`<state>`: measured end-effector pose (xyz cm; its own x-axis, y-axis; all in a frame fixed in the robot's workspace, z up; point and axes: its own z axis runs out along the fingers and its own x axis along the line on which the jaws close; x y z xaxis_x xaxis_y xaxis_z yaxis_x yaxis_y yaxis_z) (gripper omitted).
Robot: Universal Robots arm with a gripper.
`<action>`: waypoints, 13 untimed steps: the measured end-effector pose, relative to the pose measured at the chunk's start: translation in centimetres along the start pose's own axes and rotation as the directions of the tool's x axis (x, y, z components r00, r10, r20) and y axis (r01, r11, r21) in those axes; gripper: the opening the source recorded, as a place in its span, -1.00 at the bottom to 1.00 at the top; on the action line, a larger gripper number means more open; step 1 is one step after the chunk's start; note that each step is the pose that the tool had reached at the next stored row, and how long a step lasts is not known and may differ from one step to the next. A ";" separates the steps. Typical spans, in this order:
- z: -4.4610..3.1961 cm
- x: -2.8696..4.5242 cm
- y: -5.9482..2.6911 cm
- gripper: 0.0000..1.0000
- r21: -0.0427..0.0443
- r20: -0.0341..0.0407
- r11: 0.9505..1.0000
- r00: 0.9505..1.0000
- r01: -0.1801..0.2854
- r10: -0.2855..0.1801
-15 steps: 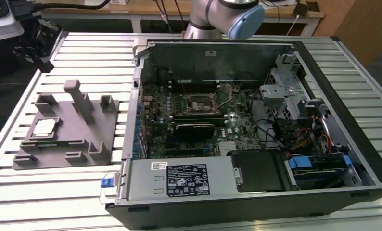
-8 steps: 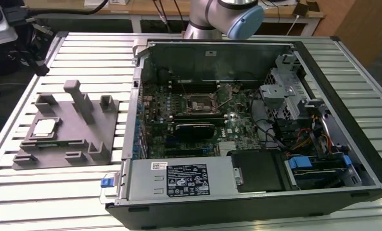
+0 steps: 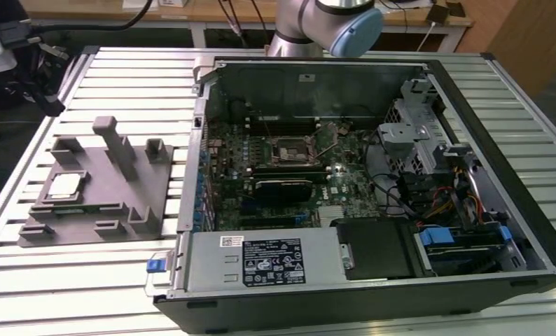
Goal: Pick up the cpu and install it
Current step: 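Reach for the cpu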
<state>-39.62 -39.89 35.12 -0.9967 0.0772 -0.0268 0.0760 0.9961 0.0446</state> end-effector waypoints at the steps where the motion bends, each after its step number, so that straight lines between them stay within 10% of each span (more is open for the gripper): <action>1: 0.13 0.17 -0.02 -0.79 0.000 0.000 1.000 1.000 0.000 0.000; 13: 1.60 1.85 -0.21 -0.79 0.000 0.000 1.000 1.000 0.000 0.000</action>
<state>-41.43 -39.89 33.46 -0.9967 0.0773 -0.0266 0.0761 0.9961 0.0445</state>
